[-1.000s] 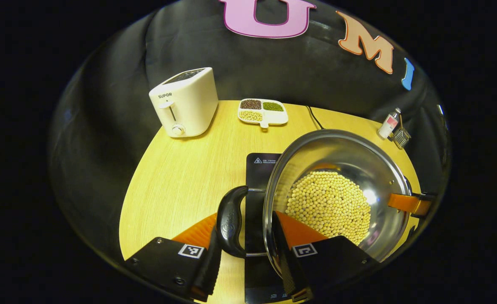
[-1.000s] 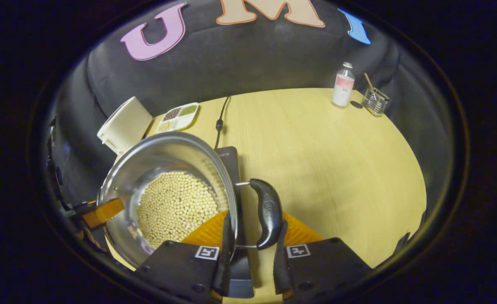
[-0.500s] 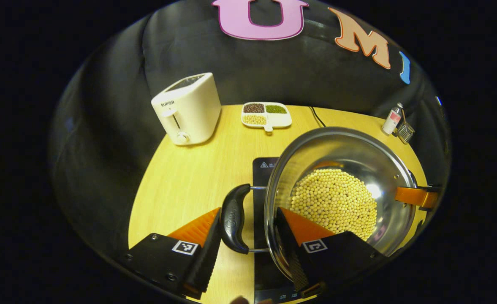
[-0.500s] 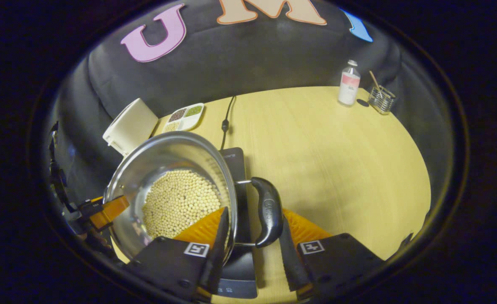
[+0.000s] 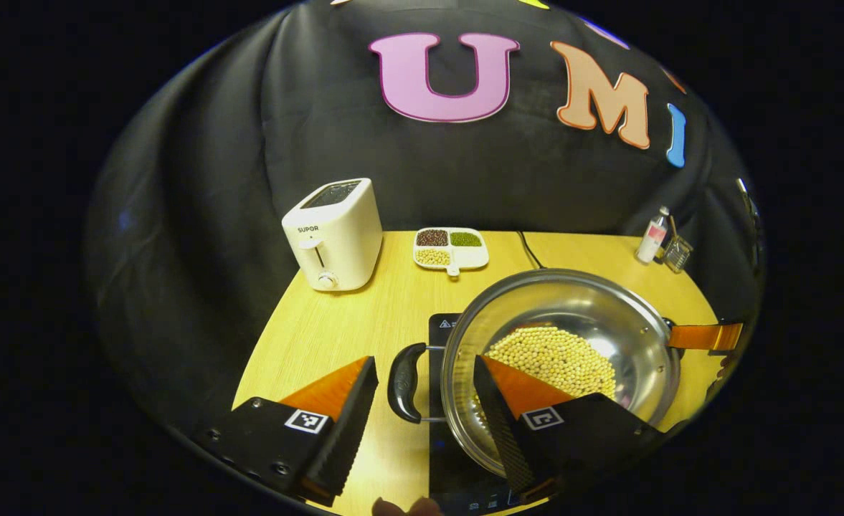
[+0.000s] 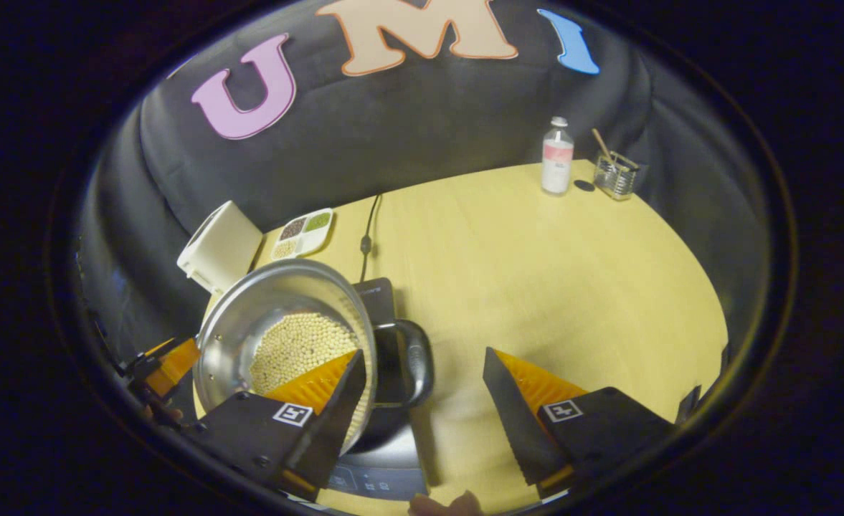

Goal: First push the handle of the pot to place it horizontally, then grasp the pot with both hands and set it on the induction cooktop.

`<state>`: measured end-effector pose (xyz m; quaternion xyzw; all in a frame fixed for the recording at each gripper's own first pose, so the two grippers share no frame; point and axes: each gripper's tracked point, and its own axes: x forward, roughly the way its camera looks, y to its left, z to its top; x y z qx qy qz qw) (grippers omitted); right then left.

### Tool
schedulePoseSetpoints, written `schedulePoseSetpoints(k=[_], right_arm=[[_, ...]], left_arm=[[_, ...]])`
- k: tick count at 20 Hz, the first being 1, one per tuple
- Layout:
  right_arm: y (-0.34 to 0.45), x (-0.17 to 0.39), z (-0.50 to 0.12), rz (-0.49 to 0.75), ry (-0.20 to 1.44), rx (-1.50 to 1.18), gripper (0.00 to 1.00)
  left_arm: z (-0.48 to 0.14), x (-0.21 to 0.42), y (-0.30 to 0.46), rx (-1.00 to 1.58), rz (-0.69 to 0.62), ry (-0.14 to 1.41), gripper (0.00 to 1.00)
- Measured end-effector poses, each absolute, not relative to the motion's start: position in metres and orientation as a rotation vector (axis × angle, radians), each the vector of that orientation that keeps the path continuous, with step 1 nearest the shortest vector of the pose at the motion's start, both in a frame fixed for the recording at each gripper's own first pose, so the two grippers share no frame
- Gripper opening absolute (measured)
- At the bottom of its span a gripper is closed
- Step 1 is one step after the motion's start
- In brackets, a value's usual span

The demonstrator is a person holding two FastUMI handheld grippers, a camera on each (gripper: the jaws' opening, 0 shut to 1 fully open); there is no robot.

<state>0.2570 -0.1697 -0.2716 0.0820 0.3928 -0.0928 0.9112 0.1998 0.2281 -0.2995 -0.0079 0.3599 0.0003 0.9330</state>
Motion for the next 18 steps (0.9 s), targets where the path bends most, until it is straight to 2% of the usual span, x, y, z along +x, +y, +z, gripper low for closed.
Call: schedulePoseSetpoints(k=[2,3,4,5,6,7,8,9,12,14,15,17,18], right_arm=[[-0.185,0.242,-0.26,-0.208,0.792,0.15,0.94],[-0.189,0.235,-0.253,-0.204,0.78,0.151,1.0],[-0.192,0.23,-0.245,-0.203,0.765,0.151,1.0],[-0.197,0.223,-0.238,-0.205,0.754,0.146,0.94],[-0.192,0.212,-0.232,-0.206,0.746,0.14,0.93],[-0.203,0.207,-0.223,-0.204,0.734,0.141,0.93],[-0.204,0.204,-0.215,-0.197,0.717,0.146,0.94],[-0.207,0.202,-0.209,-0.194,0.7,0.145,0.99],[-0.217,0.204,-0.181,-0.176,0.621,0.143,1.0],[-0.224,0.209,-0.149,-0.137,0.532,0.151,1.0],[-0.23,0.207,-0.135,-0.118,0.492,0.142,0.94],[-0.249,0.2,-0.105,-0.079,0.42,0.112,0.94],[-0.262,0.193,-0.088,-0.067,0.376,0.103,0.99]], left_arm=[[-0.284,0.198,0.22,-0.059,-0.008,0.674,0.82],[-0.278,0.194,0.214,-0.085,-0.016,0.651,0.83],[-0.273,0.192,0.209,-0.111,-0.015,0.638,0.85],[-0.269,0.187,0.203,-0.136,-0.014,0.627,0.87],[-0.264,0.183,0.197,-0.159,-0.012,0.619,0.93],[-0.256,0.177,0.19,-0.178,-0.012,0.606,0.89],[-0.249,0.172,0.182,-0.19,-0.021,0.601,0.9],[-0.243,0.166,0.174,-0.195,-0.033,0.597,0.89],[-0.212,0.147,0.152,-0.179,-0.046,0.569,0.89],[-0.176,0.143,0.133,-0.158,-0.055,0.482,0.89],[-0.161,0.135,0.116,-0.153,-0.068,0.456,0.89],[-0.128,0.127,0.091,-0.153,-0.063,0.396,0.89],[-0.109,0.123,0.079,-0.16,-0.051,0.356,0.89]])
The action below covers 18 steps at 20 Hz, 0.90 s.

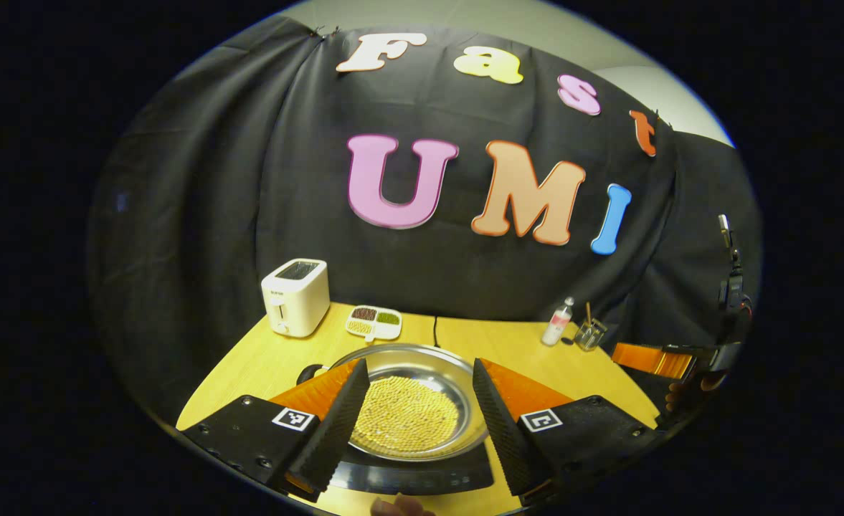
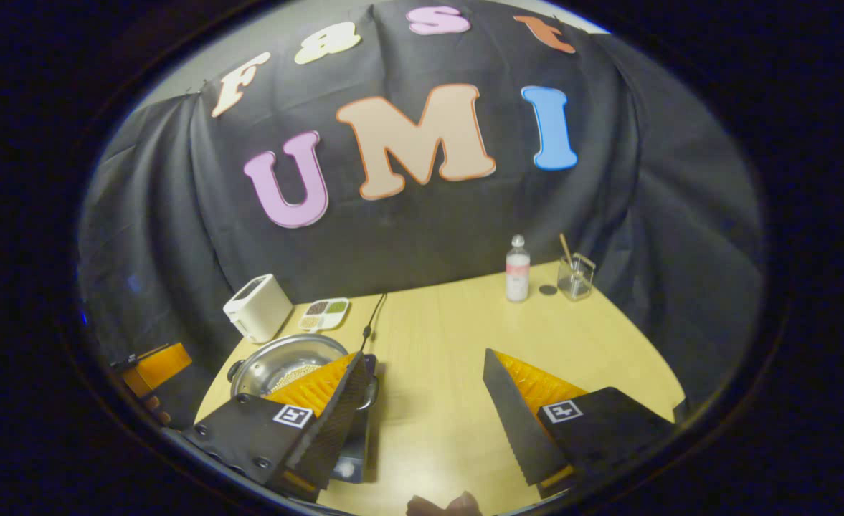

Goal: First push the handle of the pot to place it horizontally, then grasp the pot with both hands and set it on the induction cooktop.

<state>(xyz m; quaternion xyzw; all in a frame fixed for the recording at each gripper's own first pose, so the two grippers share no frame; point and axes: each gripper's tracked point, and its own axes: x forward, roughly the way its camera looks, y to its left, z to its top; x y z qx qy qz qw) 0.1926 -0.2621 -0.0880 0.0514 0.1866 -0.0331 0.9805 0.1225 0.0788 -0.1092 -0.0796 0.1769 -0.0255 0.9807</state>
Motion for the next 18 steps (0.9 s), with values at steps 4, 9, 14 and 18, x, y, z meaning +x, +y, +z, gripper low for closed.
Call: schedulePoseSetpoints(k=[4,9,14,18], right_arm=[[-0.314,0.159,-0.028,-0.043,0.212,0.075,0.92],[-0.339,0.129,0.017,0.015,0.091,0.058,0.92],[-0.348,0.104,0.058,0.016,-0.025,0.001,0.92],[-0.341,0.098,0.074,0.022,-0.067,-0.034,0.92]], left_arm=[[-0.038,0.101,0.025,-0.174,-0.014,0.21,0.88],[-0.012,0.058,-0.027,-0.151,-0.002,0.166,0.88],[0.014,0.048,-0.018,-0.136,0.043,0.095,0.88],[0.03,0.04,-0.026,-0.081,-0.008,0.062,0.88]])
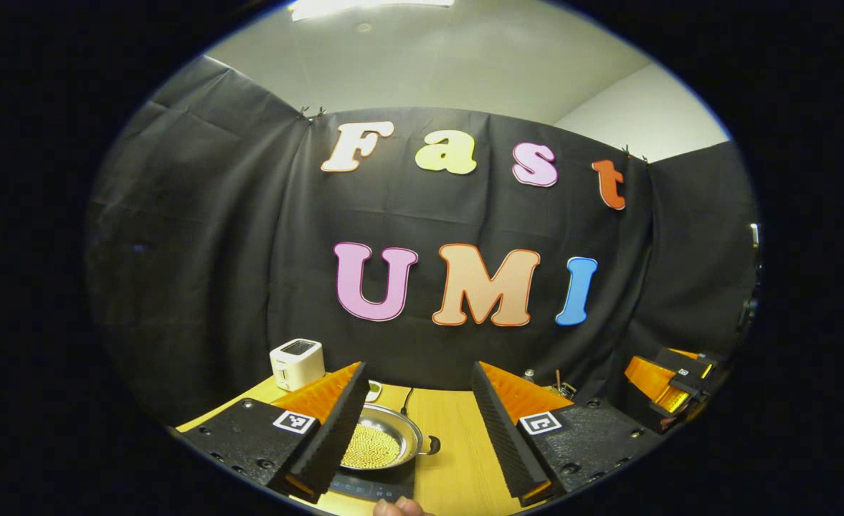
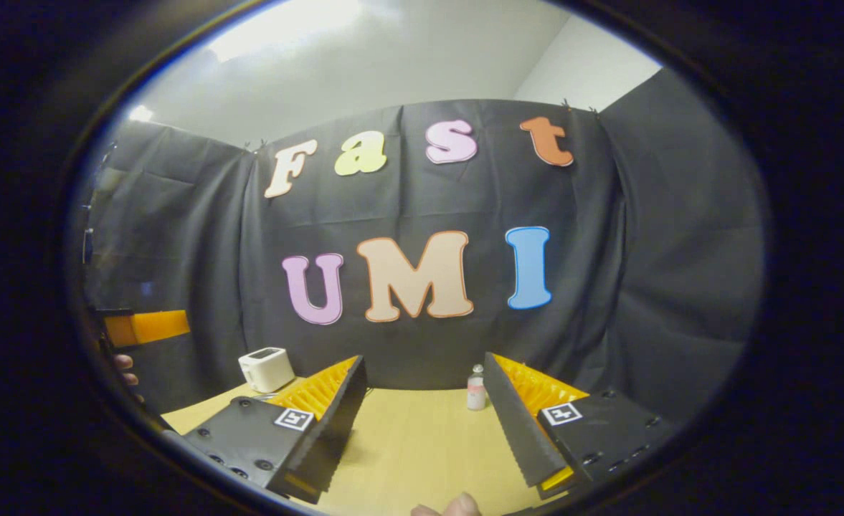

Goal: First push the handle of the pot to place it horizontally, then grasp the pot with both hands and set it on the induction cooktop.

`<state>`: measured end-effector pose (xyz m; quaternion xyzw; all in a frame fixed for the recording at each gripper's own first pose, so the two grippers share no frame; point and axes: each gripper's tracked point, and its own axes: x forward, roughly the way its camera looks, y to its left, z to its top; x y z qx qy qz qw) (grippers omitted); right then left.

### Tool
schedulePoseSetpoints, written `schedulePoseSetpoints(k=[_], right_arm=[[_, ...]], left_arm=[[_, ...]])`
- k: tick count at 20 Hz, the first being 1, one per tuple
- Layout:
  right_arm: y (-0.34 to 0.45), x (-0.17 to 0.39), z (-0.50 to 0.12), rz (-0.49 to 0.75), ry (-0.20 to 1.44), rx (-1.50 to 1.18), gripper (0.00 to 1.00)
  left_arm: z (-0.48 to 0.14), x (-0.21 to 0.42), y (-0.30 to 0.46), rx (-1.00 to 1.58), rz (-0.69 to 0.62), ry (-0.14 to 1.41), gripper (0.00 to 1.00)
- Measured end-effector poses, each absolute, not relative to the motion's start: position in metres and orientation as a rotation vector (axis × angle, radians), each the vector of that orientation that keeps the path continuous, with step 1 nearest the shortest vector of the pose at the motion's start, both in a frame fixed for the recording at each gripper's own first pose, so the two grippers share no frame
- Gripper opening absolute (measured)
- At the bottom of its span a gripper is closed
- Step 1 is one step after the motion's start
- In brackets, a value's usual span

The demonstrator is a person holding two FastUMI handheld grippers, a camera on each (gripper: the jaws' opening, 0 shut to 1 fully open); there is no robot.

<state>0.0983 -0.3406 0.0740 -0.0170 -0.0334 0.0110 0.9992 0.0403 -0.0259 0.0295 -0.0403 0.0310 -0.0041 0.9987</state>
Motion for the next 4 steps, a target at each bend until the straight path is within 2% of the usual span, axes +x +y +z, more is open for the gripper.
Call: schedulePoseSetpoints(k=[1,2,3,4], right_arm=[[-0.335,0.102,0.073,0.027,-0.063,-0.051,0.92],[-0.329,0.105,0.072,0.031,-0.054,-0.048,0.92],[-0.321,0.108,0.072,0.033,-0.04,-0.03,0.92],[-0.316,0.113,0.074,0.032,-0.035,-0.013,0.93]], left_arm=[[0.033,0.04,-0.028,-0.076,-0.013,0.052,0.84],[0.035,0.038,-0.029,-0.075,-0.02,0.047,0.88],[0.035,0.035,-0.032,-0.076,-0.034,0.045,0.83],[0.036,0.034,-0.033,-0.072,-0.048,0.046,0.83]])
